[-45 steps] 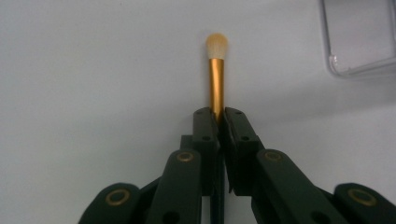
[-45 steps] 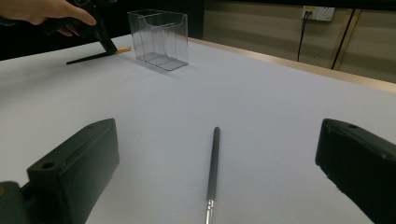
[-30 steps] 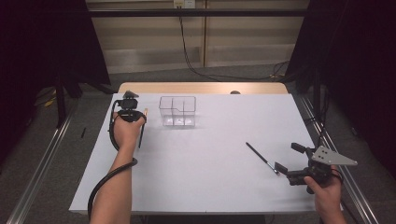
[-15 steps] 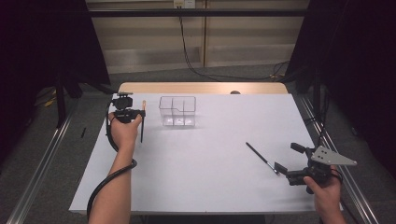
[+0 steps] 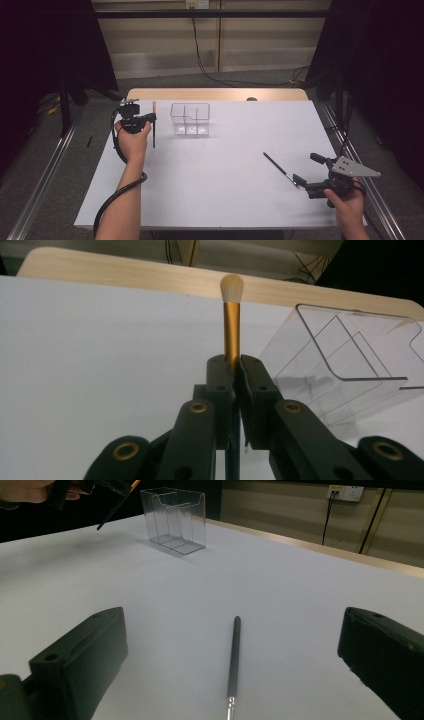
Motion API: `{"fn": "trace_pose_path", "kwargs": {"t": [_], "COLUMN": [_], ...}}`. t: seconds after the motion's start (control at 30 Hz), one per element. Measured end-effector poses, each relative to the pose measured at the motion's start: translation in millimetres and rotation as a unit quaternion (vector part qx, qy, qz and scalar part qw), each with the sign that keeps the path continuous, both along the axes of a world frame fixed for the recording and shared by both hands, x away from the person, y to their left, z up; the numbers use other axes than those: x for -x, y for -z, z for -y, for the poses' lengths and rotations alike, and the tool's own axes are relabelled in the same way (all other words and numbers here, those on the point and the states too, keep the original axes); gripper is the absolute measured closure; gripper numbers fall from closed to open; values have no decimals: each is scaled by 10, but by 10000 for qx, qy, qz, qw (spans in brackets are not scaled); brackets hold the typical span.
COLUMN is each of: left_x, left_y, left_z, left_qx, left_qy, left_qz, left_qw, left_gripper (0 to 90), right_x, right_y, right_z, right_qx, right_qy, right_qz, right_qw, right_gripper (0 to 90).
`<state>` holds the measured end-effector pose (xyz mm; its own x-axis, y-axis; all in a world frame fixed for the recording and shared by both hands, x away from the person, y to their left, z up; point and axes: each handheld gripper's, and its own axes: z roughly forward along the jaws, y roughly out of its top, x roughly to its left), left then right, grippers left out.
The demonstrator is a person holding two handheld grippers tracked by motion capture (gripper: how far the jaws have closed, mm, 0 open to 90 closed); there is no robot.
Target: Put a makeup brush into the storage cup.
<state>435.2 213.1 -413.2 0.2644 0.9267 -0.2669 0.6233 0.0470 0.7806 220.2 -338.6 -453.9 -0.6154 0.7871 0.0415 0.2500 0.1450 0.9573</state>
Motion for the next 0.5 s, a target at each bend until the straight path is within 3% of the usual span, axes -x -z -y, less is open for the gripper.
{"fn": "trace_pose_path", "kwargs": {"t": [0.13,0.3,0.5], "left_x": [23,53,89], "left_y": [-17,-42,-86], "left_z": [2,28,43], "left_qx": [162,201,247], "left_qy": [75,80,182], "left_qz": [316,668,1073], "left_qw": [9993,9975,9938], "left_gripper": [841,841,841], "right_x": [0,1,3], "right_y": [0,1,-1], "right_z": [2,3,8], "right_qx": [-7,6,-8], "right_qy": [10,4,0], "right_qz": [5,2,8], "right_qw": [10000,10000,10000], "right_gripper": [0,0,0]}}
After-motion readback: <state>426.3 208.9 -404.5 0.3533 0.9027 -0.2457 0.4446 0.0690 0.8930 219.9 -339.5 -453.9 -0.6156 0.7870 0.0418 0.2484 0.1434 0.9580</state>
